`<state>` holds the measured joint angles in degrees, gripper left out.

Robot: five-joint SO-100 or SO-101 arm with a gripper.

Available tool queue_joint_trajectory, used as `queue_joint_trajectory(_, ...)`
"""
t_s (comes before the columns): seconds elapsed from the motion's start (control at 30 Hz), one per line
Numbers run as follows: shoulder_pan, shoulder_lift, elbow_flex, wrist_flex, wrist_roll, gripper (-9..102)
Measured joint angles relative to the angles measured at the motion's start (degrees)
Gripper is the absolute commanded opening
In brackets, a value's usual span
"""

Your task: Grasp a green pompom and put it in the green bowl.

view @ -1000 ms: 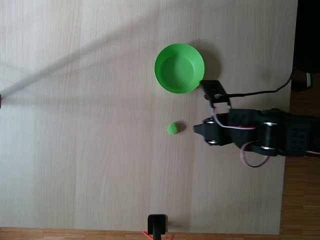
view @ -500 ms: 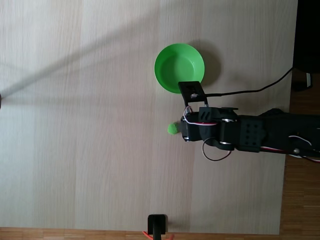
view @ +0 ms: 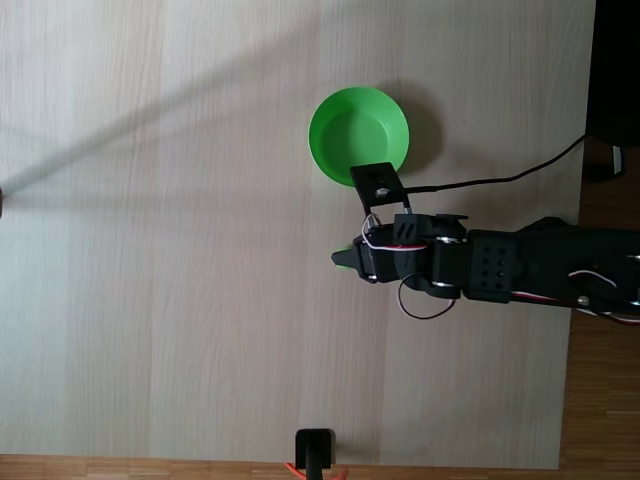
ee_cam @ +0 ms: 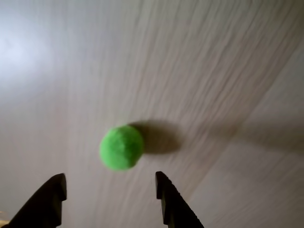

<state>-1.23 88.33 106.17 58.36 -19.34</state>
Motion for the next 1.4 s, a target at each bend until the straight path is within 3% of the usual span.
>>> queue_joint_trajectory(1.4,0.26,-12.83,-4.92,-0.44,-2.20,23)
